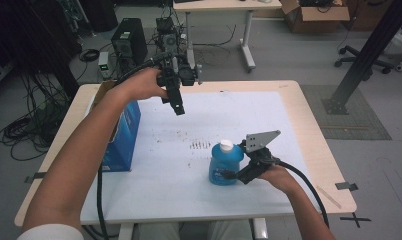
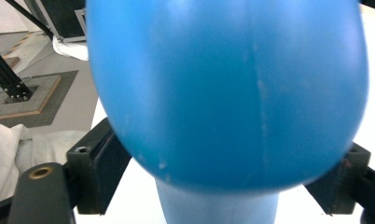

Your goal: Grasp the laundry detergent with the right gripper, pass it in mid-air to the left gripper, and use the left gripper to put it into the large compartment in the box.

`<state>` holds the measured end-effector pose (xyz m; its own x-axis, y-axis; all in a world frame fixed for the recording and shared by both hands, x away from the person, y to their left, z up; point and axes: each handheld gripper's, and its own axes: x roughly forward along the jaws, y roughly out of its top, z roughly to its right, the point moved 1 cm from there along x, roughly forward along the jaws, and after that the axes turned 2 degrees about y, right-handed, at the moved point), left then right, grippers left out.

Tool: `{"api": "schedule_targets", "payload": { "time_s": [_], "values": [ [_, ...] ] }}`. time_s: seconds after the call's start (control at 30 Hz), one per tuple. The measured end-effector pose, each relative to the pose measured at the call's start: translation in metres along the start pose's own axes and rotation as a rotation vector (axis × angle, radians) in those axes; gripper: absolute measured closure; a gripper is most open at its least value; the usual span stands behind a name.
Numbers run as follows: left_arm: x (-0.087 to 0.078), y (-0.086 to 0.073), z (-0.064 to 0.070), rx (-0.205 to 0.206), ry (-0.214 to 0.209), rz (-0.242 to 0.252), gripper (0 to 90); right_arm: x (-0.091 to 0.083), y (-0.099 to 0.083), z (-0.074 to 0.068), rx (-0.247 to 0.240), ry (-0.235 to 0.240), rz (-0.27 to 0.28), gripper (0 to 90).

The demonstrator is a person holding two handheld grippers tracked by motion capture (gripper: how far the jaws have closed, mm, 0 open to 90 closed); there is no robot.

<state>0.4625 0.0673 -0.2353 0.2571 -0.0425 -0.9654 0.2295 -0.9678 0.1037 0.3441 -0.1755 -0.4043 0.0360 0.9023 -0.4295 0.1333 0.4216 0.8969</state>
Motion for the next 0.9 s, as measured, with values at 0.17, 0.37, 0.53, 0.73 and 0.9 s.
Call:
{"api": "schedule_targets", "payload": {
  "time_s": [0.17,0.37,0.53,0.73,0.9],
  "values": [
    [-0.0003,-0.0001,0.0001,0.002,0.0,-0.003,6.5,-0.0008,-0.0001,0.0011,0.002,0.002,0.009,19.9],
    [-0.001,-0.0002,0.0002,0.0,0.002,0.001,6.5,-0.0018,-0.0003,0.0012,0.002,0.01,0.013,24.4],
    [-0.0006,0.0002,0.0006,0.001,0.001,0.0,6.5,-0.0023,0.0001,0.0007,-0.01,0.023,0.018,29.4],
    [-0.0002,0.0004,0.0007,0.0,0.003,0.003,6.5,-0.0031,0.0007,0.0003,-0.021,0.033,0.023,35.5],
    [-0.0007,0.0002,0.001,0.001,0.003,-0.002,6.5,-0.0041,0.0002,0.0015,-0.029,0.027,0.027,41.2]
  ]
}}
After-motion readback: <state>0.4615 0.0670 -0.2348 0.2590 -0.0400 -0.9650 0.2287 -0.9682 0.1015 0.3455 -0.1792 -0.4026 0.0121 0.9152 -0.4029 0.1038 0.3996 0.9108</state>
